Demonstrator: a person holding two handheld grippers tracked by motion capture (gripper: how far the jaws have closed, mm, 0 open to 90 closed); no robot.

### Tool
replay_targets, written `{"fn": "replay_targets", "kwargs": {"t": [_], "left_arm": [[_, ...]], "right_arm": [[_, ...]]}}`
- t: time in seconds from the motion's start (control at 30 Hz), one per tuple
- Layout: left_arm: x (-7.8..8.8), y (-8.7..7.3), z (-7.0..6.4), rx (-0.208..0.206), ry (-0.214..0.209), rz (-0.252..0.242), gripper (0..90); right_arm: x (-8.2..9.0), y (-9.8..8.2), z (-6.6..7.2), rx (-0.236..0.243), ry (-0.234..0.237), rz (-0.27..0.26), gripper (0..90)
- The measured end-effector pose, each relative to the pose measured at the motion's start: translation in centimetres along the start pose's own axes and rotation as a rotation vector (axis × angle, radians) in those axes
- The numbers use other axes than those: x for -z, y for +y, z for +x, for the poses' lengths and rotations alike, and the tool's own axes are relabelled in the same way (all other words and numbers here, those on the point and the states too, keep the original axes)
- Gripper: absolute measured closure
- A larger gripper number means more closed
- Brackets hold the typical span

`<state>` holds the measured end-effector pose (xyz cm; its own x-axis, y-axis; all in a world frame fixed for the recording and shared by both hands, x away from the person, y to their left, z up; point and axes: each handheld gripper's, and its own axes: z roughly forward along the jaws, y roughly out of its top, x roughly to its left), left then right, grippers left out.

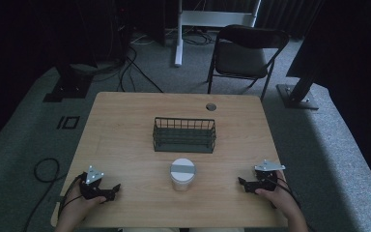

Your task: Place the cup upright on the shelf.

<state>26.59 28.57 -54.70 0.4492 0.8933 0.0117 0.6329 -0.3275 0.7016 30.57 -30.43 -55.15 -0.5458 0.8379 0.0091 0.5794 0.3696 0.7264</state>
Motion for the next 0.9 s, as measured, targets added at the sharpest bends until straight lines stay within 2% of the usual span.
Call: {"fn": "replay_targets", "kwargs": {"t": [0.6,0.77,0.9], "left_arm": [[-0.01,0.01,-0.05,-0.013,-0.011,0.003,7.5],[-0.13,0.08,-0.11,-0.024,-0.02,0.017,2.9],[-0.13,0.08,-0.11,-0.024,-0.02,0.017,2.7]], "right_arm": [[0.0,0.01,-0.03,-0.002,-0.003,0.001,11.6],[0.0,0.01,-0.03,-0.004,-0.005,0.001,11.6],[0.04,-0.04,0.0,-0.011,-0.01,0.0,11.6]]}}
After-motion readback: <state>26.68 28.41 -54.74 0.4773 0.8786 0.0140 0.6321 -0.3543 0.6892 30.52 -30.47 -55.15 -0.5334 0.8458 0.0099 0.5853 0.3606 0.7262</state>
